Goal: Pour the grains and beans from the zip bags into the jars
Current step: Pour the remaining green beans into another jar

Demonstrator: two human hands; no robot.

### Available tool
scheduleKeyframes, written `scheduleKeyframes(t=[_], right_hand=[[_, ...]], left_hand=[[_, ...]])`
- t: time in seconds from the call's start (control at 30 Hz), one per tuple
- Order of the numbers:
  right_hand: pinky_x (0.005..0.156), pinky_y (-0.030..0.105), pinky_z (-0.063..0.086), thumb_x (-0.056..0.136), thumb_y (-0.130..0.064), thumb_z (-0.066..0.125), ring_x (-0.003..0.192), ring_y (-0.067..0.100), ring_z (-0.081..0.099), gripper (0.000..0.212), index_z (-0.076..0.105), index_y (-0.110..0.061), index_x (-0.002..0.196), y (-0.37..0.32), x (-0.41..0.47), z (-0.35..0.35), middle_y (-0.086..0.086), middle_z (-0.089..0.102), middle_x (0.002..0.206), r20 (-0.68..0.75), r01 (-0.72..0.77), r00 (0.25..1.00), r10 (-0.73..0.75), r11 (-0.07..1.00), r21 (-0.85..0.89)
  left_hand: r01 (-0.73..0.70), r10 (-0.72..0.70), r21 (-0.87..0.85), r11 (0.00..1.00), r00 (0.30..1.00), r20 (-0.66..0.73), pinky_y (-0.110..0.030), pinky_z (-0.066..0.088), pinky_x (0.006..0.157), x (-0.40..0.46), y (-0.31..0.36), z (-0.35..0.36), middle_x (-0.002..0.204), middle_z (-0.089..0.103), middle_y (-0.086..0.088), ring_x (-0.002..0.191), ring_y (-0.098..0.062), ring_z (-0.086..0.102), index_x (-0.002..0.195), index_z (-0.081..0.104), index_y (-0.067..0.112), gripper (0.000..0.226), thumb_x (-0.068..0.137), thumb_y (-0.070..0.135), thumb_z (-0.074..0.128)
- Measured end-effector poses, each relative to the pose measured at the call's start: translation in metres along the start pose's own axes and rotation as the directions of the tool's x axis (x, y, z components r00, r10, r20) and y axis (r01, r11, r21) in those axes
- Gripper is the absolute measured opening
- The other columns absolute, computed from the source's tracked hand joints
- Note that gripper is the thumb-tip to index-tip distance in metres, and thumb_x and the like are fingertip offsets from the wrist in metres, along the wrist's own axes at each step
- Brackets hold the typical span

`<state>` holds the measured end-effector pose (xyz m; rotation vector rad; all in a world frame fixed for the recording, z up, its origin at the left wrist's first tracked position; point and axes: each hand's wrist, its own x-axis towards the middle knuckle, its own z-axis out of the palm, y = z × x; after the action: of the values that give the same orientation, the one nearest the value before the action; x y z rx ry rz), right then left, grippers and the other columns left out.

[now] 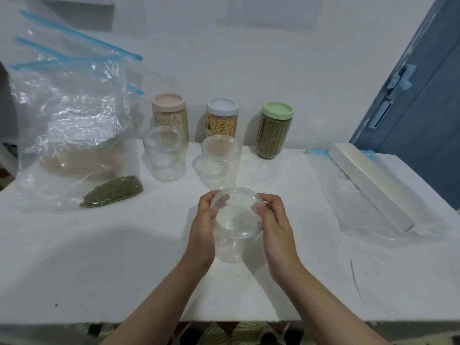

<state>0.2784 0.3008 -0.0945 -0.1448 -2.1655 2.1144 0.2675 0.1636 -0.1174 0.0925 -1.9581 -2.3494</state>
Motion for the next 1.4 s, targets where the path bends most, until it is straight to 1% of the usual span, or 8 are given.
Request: scheduleKeyframes(t=[0.37, 0.6, 0.73, 0.87, 1.07, 1.2, 1.27, 1.4], right_hand=[[0.093, 0.029, 0.045, 0.095, -0.031, 0.049, 0.107, 0.010, 0.060, 0.026, 0.071, -0.034, 0.108, -0.006, 0.031, -0.007, -0.004, 0.064, 0.121, 0.150, -0.045, 0.987, 0.057, 0.996, -0.081], [0.078, 0.022, 0.043, 0.102, -0.034, 0.049, 0.102, 0.012, 0.063, 0.017, 0.064, -0.033, 0.108, -0.005, 0.024, -0.007, -0.005, 0.066, 0.107, 0.047, -0.023, 0.999, 0.026, 0.997, -0.073], [0.081, 0.009, 0.044, 0.095, -0.056, 0.048, 0.106, 0.001, 0.059, 0.031, 0.057, -0.033, 0.113, -0.001, 0.014, -0.015, -0.022, 0.063, 0.109, 0.154, 0.093, 0.985, -0.075, 0.989, -0.116], [0.095, 0.021, 0.050, 0.070, -0.057, 0.077, 0.119, 0.000, 0.056, 0.067, 0.042, -0.043, 0.126, 0.012, 0.008, -0.023, -0.017, 0.050, 0.133, 0.331, 0.125, 0.941, -0.071, 0.981, -0.146], [0.094, 0.029, 0.049, 0.092, -0.041, 0.060, 0.112, 0.007, 0.063, 0.033, 0.052, -0.032, 0.123, 0.012, 0.011, -0.033, -0.015, 0.061, 0.123, 0.278, 0.161, 0.952, -0.130, 0.982, -0.094], [0.092, 0.017, 0.049, 0.087, -0.061, 0.062, 0.120, -0.005, 0.053, 0.053, 0.044, -0.040, 0.133, 0.013, 0.004, -0.028, -0.023, 0.049, 0.137, 0.348, 0.167, 0.931, -0.115, 0.978, -0.126], [0.087, 0.011, 0.047, 0.083, -0.053, 0.071, 0.118, -0.005, 0.052, 0.057, 0.041, -0.041, 0.131, 0.012, 0.003, -0.024, -0.021, 0.047, 0.135, 0.346, 0.153, 0.933, -0.100, 0.980, -0.130], [0.096, 0.030, 0.050, 0.090, -0.041, 0.063, 0.114, 0.007, 0.059, 0.044, 0.042, -0.039, 0.129, 0.013, 0.009, -0.033, -0.013, 0.057, 0.126, 0.304, 0.109, 0.949, -0.083, 0.992, -0.070]], left_hand=[[-0.002, -0.002, 0.026, 1.000, 0.985, 0.172, -0.026, 0.038, 0.099, 0.000, 0.000, -0.010, 0.125, 0.062, 0.014, 0.125, -0.005, 0.050, 0.122, 0.050, 0.040, 0.054, 0.069, 0.031, 0.050], [-0.206, 0.015, 0.453, 0.868, 0.921, 0.389, -0.017, 0.035, 0.107, 0.006, 0.014, -0.036, 0.145, 0.040, 0.020, 0.134, 0.004, 0.039, 0.150, 0.027, 0.036, 0.109, 0.059, 0.075, 0.073], [-0.247, 0.057, 0.505, 0.827, 0.930, 0.362, -0.025, 0.041, 0.104, 0.011, 0.025, -0.047, 0.133, 0.051, 0.025, 0.123, 0.003, 0.050, 0.134, 0.040, 0.053, 0.092, 0.052, 0.064, 0.082], [-0.226, 0.061, 0.462, 0.858, 0.937, 0.344, -0.014, 0.046, 0.092, 0.012, 0.028, -0.049, 0.126, 0.057, 0.027, 0.119, 0.006, 0.053, 0.123, 0.046, 0.058, 0.085, 0.050, 0.050, 0.088], [-0.162, 0.028, 0.409, 0.898, 0.949, 0.315, -0.018, 0.047, 0.095, 0.013, 0.021, -0.052, 0.124, 0.059, 0.031, 0.120, 0.005, 0.054, 0.125, 0.046, 0.054, 0.090, 0.049, 0.043, 0.092], [-0.145, 0.020, 0.386, 0.911, 0.950, 0.312, -0.019, 0.048, 0.098, 0.012, 0.020, -0.054, 0.126, 0.061, 0.027, 0.123, 0.003, 0.054, 0.126, 0.048, 0.051, 0.090, 0.048, 0.044, 0.091], [-0.140, 0.020, 0.366, 0.920, 0.949, 0.314, -0.021, 0.049, 0.098, 0.012, 0.020, -0.055, 0.129, 0.062, 0.022, 0.125, -0.001, 0.055, 0.128, 0.050, 0.048, 0.089, 0.051, 0.038, 0.095], [-0.129, 0.017, 0.351, 0.927, 0.953, 0.304, -0.021, 0.049, 0.100, 0.011, 0.018, -0.055, 0.131, 0.062, 0.017, 0.125, -0.001, 0.055, 0.129, 0.048, 0.047, 0.087, 0.056, 0.029, 0.092]])
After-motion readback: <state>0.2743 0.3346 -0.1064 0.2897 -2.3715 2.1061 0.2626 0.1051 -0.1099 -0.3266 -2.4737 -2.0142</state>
